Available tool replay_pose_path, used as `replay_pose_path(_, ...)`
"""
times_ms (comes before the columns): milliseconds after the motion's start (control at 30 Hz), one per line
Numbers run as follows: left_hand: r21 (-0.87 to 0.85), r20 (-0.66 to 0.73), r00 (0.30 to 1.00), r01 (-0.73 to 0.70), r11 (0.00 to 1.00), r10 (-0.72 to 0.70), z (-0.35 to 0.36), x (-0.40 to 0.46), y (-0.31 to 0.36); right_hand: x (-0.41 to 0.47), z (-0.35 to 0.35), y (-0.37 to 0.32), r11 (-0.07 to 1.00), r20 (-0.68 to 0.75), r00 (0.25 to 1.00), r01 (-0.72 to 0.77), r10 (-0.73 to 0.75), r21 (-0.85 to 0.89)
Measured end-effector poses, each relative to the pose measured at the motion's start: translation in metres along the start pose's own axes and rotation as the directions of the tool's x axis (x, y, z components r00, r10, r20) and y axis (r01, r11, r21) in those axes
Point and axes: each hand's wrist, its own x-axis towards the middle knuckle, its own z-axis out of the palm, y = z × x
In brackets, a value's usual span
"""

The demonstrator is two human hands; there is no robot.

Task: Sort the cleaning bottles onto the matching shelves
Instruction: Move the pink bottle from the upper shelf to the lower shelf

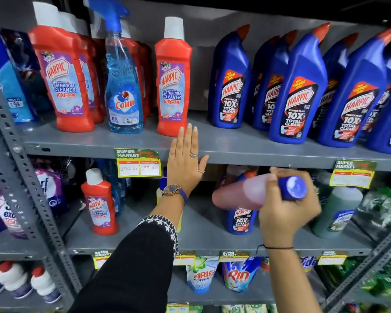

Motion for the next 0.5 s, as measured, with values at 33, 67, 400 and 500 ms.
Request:
replay_pose_path(33,0.003,-0.005,1.0,-0.001,1.0,0.001,0.0,0.0,0.0,-0.009,0.006,0.008,0.998,0.021,0.999,-0.04,0.041,-0.044)
replay_pose_path(67,0.005,-0.01,1.0,-0.001,1.0,0.001,0.001,-0.001,0.0,-0.016,0.011,0.016,0.993,0.038,0.995,-0.089,0.092,-0.075)
replay_pose_path(400,0.031,-0.064,0.998,-0.023,0.999,0.025,0.008,0.0,-0.001,-0.062,0.07,0.099,0.936,0.244,0.924,-0.229,0.295,-0.267)
replay_pose_path(500,0.031,-0.077,0.997,-0.029,0.999,0.031,0.009,-0.001,-0.002,-0.073,0.088,0.122,0.909,0.298,0.892,-0.229,0.339,-0.347)
